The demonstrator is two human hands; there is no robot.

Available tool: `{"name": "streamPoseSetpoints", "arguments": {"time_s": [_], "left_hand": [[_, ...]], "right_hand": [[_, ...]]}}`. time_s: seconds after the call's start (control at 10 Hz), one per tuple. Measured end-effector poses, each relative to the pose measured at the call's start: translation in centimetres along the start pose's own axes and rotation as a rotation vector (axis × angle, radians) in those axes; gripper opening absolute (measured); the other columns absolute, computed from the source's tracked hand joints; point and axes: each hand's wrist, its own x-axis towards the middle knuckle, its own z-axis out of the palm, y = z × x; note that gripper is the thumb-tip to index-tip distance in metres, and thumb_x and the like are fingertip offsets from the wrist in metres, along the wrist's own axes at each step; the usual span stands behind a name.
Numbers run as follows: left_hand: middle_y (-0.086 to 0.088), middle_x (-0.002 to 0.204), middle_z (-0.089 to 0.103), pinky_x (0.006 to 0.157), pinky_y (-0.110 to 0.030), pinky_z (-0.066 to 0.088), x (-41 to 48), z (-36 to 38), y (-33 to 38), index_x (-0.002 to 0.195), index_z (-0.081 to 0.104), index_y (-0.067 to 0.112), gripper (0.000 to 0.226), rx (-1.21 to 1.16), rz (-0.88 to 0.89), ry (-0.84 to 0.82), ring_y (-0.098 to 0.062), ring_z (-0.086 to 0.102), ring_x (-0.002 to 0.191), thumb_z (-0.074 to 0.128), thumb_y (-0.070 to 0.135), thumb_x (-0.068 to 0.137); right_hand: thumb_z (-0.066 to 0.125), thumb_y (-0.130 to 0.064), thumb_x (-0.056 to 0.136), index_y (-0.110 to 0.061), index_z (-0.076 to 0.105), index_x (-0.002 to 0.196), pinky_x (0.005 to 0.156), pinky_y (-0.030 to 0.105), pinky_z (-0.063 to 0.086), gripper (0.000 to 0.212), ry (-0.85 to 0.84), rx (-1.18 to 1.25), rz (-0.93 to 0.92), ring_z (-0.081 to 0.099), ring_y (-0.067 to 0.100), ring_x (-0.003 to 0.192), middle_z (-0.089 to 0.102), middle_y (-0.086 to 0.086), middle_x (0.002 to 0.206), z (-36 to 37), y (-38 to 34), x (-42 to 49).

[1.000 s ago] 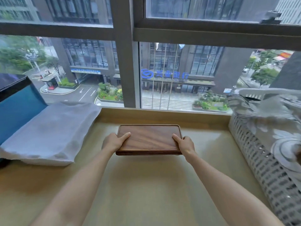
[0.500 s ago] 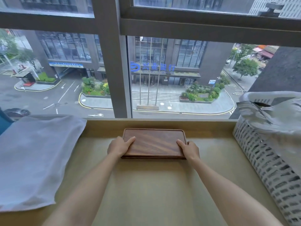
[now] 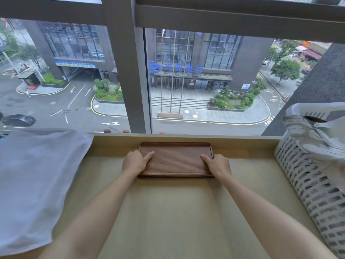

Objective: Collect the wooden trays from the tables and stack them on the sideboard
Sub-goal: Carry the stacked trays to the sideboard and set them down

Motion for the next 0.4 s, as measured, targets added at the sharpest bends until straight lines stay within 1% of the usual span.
{"name": "streamPoseSetpoints", "arguments": {"time_s": [0.1,0.2,0.3,0.4], "left_hand": [[-0.024,0.108,0.064,0.077,-0.037,0.046,0.0,0.1,0.2,0.093,0.062,-0.005,0.066,0.010,0.000,0.017,-0.038,0.058,0.100,0.046,0.058,0.084],[-0.023,0.107,0.064,0.076,-0.037,0.047,-0.4,0.0,0.3,0.091,0.062,-0.004,0.065,0.022,-0.014,0.037,-0.038,0.058,0.099,0.046,0.058,0.084],[-0.022,0.116,0.060,0.086,-0.040,0.047,-0.8,0.0,0.6,0.102,0.061,-0.002,0.063,0.003,-0.044,0.022,-0.037,0.054,0.108,0.045,0.057,0.085],[-0.020,0.130,0.049,0.097,-0.042,0.042,-1.5,-0.8,1.2,0.121,0.050,0.000,0.061,0.015,-0.044,0.025,-0.035,0.044,0.121,0.042,0.051,0.089]], "right_hand": [[0.056,-0.045,0.086,-0.005,0.049,0.062,0.065,0.032,0.036,0.046,0.025,-0.050,-0.015,0.059,0.037,0.093,0.064,0.021,0.087,-0.2,-0.2,0.3],[0.057,-0.044,0.085,-0.007,0.046,0.058,0.064,0.031,0.035,0.048,0.035,-0.067,-0.009,0.059,0.037,0.092,0.068,0.023,0.095,-0.3,-0.5,0.2],[0.052,-0.047,0.087,-0.005,0.051,0.066,0.065,0.031,0.037,0.047,-0.002,-0.144,-0.008,0.060,0.035,0.095,0.068,0.020,0.101,-0.4,-0.5,0.2],[0.042,-0.047,0.091,-0.004,0.062,0.101,0.081,0.036,0.044,0.048,0.021,-0.333,-0.044,0.056,0.033,0.108,0.064,0.016,0.116,-1.4,-1.5,-0.5]]}}
